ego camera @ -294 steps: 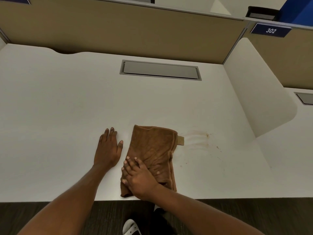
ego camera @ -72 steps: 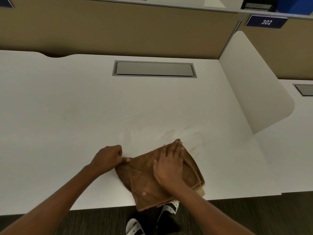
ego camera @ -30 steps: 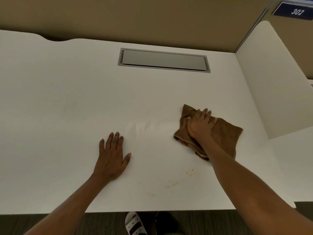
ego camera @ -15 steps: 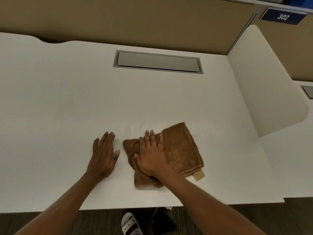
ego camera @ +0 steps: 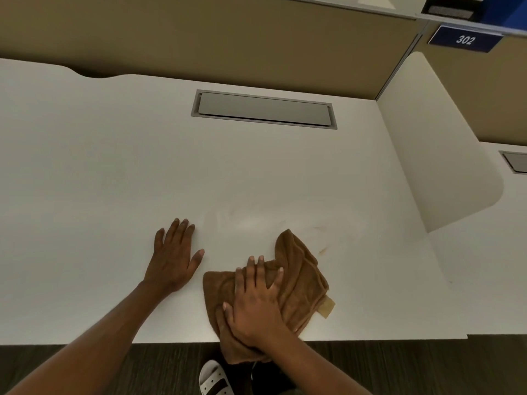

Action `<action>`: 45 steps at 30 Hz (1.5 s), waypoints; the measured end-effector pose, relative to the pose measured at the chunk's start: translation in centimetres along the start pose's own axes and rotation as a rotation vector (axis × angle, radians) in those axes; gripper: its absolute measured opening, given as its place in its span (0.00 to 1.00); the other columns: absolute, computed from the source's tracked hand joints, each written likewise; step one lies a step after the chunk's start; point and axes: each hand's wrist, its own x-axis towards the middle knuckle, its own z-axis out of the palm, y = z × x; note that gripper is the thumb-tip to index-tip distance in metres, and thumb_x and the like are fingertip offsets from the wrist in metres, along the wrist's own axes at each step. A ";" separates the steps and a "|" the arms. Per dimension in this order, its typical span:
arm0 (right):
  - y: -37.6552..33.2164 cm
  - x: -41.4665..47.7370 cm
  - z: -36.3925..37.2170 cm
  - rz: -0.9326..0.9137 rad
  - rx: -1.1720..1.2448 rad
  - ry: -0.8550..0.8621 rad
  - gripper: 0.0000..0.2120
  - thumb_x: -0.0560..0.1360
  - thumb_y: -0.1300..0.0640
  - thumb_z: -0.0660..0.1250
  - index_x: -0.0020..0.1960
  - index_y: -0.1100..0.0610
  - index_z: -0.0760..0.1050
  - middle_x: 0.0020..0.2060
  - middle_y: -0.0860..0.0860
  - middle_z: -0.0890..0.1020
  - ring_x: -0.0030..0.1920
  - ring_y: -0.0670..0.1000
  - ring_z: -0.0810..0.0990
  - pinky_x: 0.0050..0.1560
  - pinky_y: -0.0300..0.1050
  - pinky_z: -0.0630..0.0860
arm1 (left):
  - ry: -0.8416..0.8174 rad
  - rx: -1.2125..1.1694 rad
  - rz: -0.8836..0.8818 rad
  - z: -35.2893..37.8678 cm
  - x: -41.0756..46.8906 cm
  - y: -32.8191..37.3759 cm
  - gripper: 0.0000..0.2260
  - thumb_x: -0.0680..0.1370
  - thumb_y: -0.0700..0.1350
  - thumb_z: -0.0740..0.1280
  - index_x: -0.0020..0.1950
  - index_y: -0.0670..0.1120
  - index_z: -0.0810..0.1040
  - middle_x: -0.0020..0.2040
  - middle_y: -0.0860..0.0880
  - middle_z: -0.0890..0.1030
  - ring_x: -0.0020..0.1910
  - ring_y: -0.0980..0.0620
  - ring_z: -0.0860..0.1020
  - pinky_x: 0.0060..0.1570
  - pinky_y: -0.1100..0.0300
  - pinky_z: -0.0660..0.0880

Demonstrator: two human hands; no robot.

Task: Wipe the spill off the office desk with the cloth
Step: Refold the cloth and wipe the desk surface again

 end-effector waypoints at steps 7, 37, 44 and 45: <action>6.1 -1.1 -1.4 0.367 -0.022 -0.031 0.35 0.76 0.39 0.47 0.74 0.62 0.60 0.74 0.67 0.58 0.76 0.63 0.53 0.68 0.74 0.39 | -0.042 0.066 -0.010 -0.1 0.2 0.3 0.36 0.78 0.63 0.39 0.73 0.39 0.64 0.74 0.39 0.65 0.75 0.40 0.58 0.71 0.40 0.55; 12.8 10.1 -3.3 0.350 -0.047 0.045 0.36 0.75 0.39 0.46 0.74 0.63 0.60 0.74 0.65 0.60 0.75 0.63 0.55 0.65 0.76 0.49 | -0.019 0.028 -0.013 0.3 0.5 -0.1 0.35 0.79 0.61 0.38 0.74 0.40 0.62 0.74 0.39 0.65 0.76 0.41 0.57 0.72 0.39 0.54; 5.4 5.9 -1.3 0.317 -0.023 0.067 0.37 0.74 0.39 0.49 0.74 0.63 0.61 0.74 0.66 0.60 0.75 0.64 0.54 0.66 0.77 0.48 | -0.023 0.009 -0.009 0.3 0.4 0.1 0.35 0.79 0.62 0.37 0.74 0.41 0.62 0.74 0.39 0.65 0.76 0.40 0.56 0.71 0.39 0.54; 4.5 5.4 -1.2 0.315 -0.021 0.066 0.37 0.74 0.39 0.49 0.74 0.63 0.61 0.74 0.66 0.60 0.75 0.64 0.54 0.66 0.77 0.47 | -0.025 0.005 -0.007 0.3 0.4 0.1 0.35 0.78 0.62 0.37 0.74 0.41 0.62 0.74 0.39 0.64 0.76 0.40 0.56 0.71 0.38 0.53</action>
